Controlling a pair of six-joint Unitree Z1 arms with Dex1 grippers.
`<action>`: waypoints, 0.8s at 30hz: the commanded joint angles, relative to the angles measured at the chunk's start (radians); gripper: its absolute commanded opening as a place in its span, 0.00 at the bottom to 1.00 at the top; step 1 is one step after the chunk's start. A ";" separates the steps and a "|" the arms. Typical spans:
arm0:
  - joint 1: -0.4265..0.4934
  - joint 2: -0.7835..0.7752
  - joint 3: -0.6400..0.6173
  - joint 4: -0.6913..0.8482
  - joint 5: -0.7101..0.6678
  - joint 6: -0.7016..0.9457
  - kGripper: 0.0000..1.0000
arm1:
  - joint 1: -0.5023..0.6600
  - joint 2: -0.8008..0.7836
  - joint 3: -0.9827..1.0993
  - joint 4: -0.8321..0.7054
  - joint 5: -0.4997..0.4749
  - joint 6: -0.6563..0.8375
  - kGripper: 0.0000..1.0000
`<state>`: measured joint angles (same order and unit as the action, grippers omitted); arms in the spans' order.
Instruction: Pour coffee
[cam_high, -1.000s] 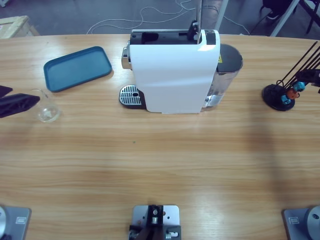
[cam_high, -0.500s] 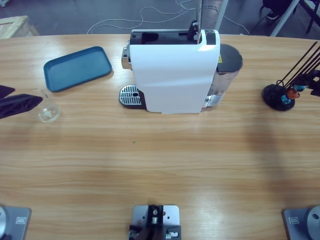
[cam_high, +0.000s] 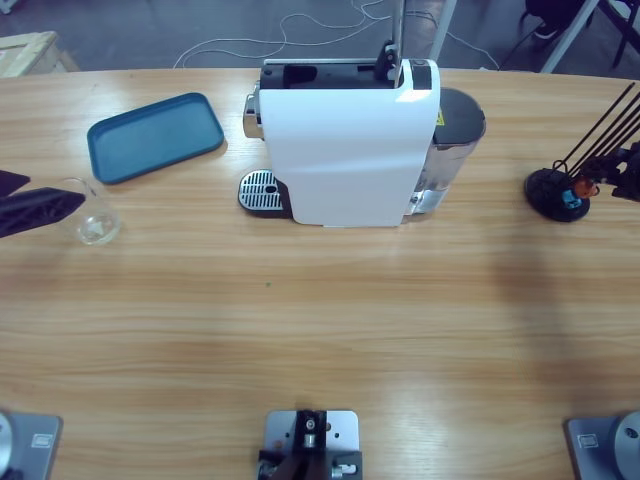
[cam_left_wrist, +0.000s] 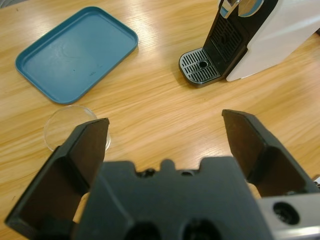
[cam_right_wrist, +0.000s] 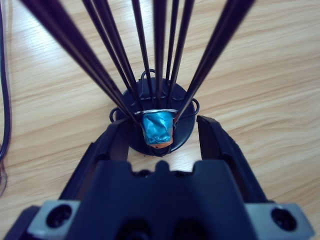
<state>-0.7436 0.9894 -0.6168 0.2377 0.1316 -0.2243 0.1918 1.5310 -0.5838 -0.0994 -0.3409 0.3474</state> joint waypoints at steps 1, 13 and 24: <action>0.009 0.025 0.034 -0.012 -0.010 0.006 0.98 | -0.012 0.042 0.022 -0.014 -0.025 0.013 0.54; 0.009 0.026 0.037 -0.017 -0.010 0.006 0.98 | -0.012 0.043 0.031 -0.014 -0.040 0.014 0.29; 0.009 0.026 0.039 -0.018 -0.010 0.006 0.98 | 0.020 0.019 0.039 -0.012 -0.055 0.002 0.04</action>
<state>-0.7436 0.9894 -0.6161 0.2291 0.1316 -0.2243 0.1958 1.5348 -0.5804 -0.1084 -0.3528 0.3486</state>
